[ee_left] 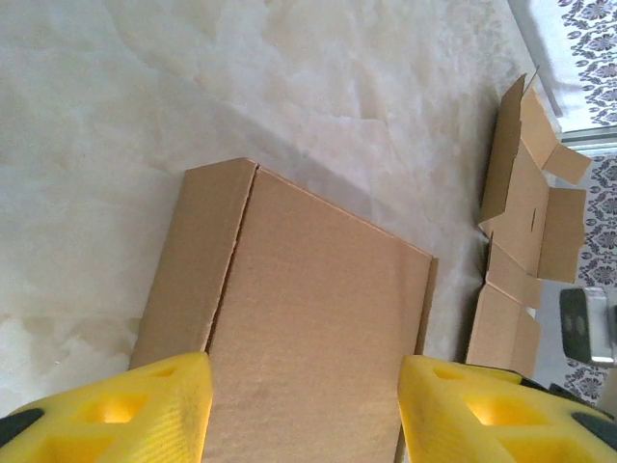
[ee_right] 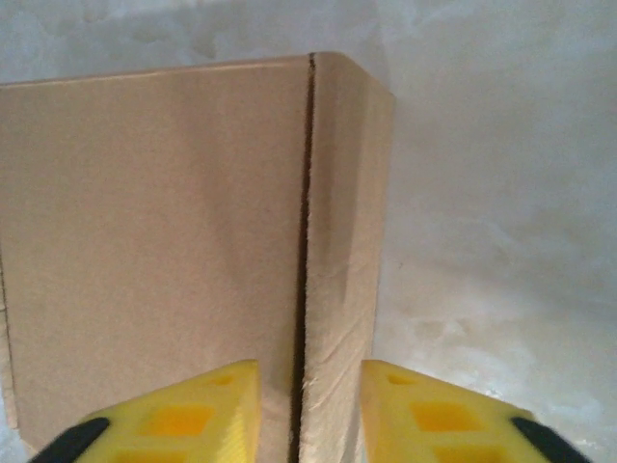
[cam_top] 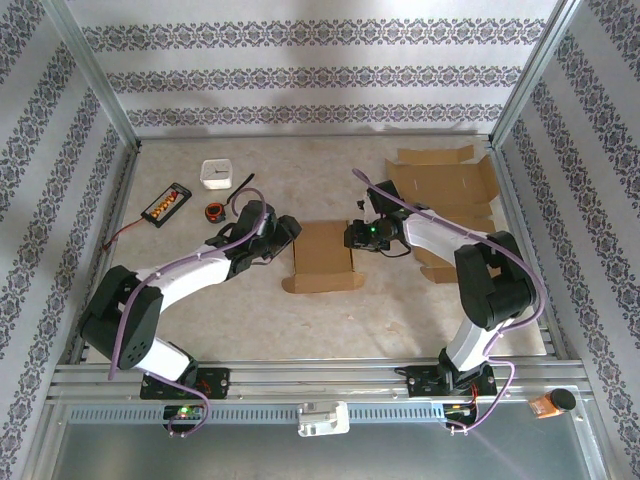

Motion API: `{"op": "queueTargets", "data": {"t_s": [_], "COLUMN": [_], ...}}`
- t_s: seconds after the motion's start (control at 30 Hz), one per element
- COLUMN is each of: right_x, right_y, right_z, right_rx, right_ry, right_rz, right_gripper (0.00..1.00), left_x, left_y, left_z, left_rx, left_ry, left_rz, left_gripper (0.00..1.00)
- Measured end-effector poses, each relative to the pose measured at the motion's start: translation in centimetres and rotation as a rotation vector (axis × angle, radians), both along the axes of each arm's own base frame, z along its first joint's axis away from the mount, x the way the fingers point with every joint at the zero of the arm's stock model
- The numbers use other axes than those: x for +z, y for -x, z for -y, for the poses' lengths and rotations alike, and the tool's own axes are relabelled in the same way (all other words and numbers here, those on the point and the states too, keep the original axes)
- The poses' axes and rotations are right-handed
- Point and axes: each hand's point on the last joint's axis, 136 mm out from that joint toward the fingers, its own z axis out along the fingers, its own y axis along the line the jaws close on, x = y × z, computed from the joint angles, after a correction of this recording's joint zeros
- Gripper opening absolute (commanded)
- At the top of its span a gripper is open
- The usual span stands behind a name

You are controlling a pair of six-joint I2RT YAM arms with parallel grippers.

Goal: Fold the paper box

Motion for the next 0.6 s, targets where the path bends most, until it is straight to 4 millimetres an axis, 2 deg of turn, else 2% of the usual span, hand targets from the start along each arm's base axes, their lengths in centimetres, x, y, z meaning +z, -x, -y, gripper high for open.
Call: {"op": "queueTargets", "data": {"t_s": [0.33, 0.4, 0.6], "right_x": [0.0, 0.0, -0.1], "right_y": [-0.6, -0.8, -1.7], "right_z": [0.1, 0.4, 1.9], "right_rx": [0.007, 0.005, -0.027], "right_ry": [-0.025, -0.047, -0.126], "right_rz": [0.033, 0.034, 0.02], "right_gripper": [0.08, 0.04, 0.04], "left_x": [-1.1, -1.5, -3.8], "left_y": [0.0, 0.0, 0.1], "left_z": [-2.3, -2.2, -0.2], "left_rx": [0.018, 0.001, -0.075], "left_ry": [-0.045, -0.032, 0.055], "left_rz": [-0.034, -0.051, -0.093], "left_gripper": [0.66, 0.68, 0.73]}}
